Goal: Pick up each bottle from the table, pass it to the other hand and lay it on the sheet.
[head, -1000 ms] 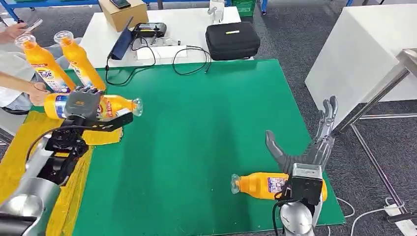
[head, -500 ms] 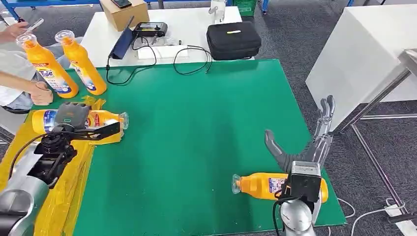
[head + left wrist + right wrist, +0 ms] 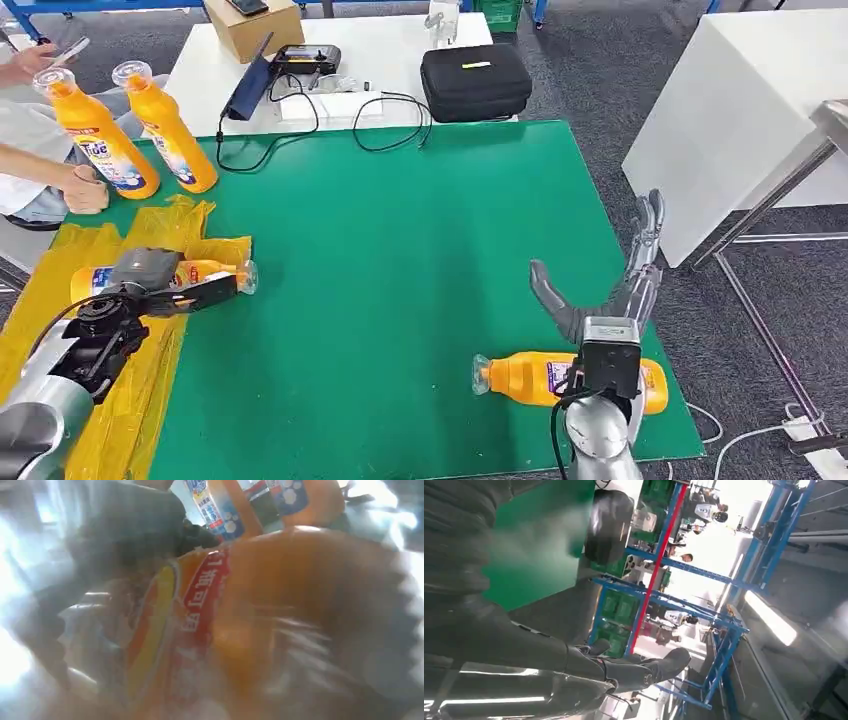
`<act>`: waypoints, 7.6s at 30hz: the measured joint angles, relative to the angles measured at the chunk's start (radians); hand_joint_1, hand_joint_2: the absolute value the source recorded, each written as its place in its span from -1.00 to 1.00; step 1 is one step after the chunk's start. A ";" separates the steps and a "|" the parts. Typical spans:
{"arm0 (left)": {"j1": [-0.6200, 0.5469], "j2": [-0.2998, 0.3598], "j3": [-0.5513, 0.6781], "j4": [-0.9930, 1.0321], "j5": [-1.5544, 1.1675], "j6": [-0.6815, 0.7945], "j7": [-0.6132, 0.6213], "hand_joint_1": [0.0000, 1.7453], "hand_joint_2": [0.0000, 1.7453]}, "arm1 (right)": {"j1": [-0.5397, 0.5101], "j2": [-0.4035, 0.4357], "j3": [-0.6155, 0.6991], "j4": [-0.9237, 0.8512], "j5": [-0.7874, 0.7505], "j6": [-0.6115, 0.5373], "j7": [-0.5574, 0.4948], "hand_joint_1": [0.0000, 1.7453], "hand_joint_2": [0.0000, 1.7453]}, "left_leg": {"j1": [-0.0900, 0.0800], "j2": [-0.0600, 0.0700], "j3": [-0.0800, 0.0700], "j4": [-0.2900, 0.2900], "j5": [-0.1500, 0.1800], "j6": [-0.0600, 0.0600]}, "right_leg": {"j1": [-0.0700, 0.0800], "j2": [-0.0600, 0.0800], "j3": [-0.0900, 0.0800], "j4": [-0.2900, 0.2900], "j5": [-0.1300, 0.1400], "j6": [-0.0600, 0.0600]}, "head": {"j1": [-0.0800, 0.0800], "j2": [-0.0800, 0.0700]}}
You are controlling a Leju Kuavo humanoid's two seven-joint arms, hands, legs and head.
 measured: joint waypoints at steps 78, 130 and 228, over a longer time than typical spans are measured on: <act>0.347 -0.269 0.277 -0.938 1.150 -0.237 -0.432 -1.00 1.00 | 0.028 -0.019 0.014 0.007 0.116 0.046 0.024 -1.00 1.00 | 0.000 -0.002 0.009 -0.004 -0.002 -0.007 | 0.000 -0.001 0.005 0.000 -0.003 -0.005 | 0.000 0.000; 0.530 -0.419 0.329 -1.090 1.490 -0.305 -0.301 -1.00 1.00 | 0.387 -0.457 -0.219 -0.023 0.548 0.446 0.193 -1.00 1.00 | -0.002 -0.004 0.008 -0.004 -0.007 -0.002 | -0.002 -0.002 0.005 -0.001 -0.004 -0.003 | -0.001 0.000; 0.424 -0.476 -0.148 -0.942 1.450 -0.365 -0.089 -1.00 1.00 | -0.054 0.053 -0.063 0.202 0.012 0.247 0.045 1.00 1.00 | -0.001 0.006 0.012 -0.004 -0.008 -0.003 | 0.000 0.007 0.009 -0.001 -0.003 -0.004 | -0.001 0.000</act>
